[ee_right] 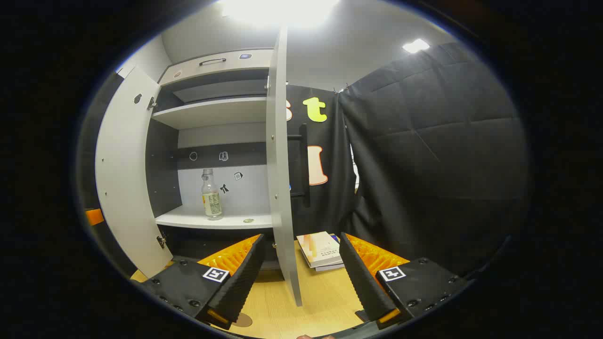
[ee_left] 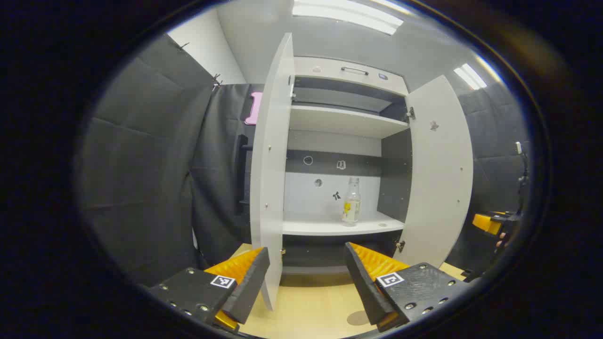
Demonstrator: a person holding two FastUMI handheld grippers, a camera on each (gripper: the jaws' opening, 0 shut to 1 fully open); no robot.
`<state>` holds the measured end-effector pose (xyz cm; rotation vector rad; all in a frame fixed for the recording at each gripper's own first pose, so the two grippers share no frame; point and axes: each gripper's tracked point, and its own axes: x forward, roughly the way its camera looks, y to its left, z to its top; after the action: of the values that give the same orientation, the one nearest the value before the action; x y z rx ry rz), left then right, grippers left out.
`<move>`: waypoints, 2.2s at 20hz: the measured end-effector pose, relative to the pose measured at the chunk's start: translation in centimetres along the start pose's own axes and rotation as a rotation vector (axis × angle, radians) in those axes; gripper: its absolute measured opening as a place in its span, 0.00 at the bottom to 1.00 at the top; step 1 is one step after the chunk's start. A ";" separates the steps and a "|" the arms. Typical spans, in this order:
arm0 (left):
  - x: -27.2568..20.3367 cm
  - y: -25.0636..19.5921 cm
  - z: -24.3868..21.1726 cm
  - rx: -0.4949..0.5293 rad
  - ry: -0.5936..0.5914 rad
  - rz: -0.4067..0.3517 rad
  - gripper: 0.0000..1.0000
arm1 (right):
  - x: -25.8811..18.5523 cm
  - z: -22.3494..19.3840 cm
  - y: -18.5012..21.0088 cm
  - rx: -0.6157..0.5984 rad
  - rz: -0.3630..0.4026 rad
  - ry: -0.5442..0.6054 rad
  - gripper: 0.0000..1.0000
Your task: Grasp the bottle in the cabinet with the left hand and place it on the coaster, then close the right door with the right hand and the left door with the left hand.
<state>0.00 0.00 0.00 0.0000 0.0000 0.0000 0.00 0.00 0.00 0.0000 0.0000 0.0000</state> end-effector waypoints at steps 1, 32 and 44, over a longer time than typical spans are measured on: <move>-0.2 0.0 0.1 -0.001 -0.003 -0.001 0.99 | 0.0 0.1 -0.1 0.000 0.002 -0.002 0.99; 11.8 -9.4 4.0 0.032 -0.036 -0.210 0.95 | 0.9 3.2 -12.2 -0.013 -0.285 -0.036 0.99; 26.5 -14.7 5.9 0.048 -0.044 -0.222 0.92 | 7.7 2.8 -17.5 0.024 -0.395 -0.029 1.00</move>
<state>26.51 -14.70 5.93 0.0476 -0.0443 -0.2224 7.74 -17.45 2.82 0.0241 -0.0293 -0.3947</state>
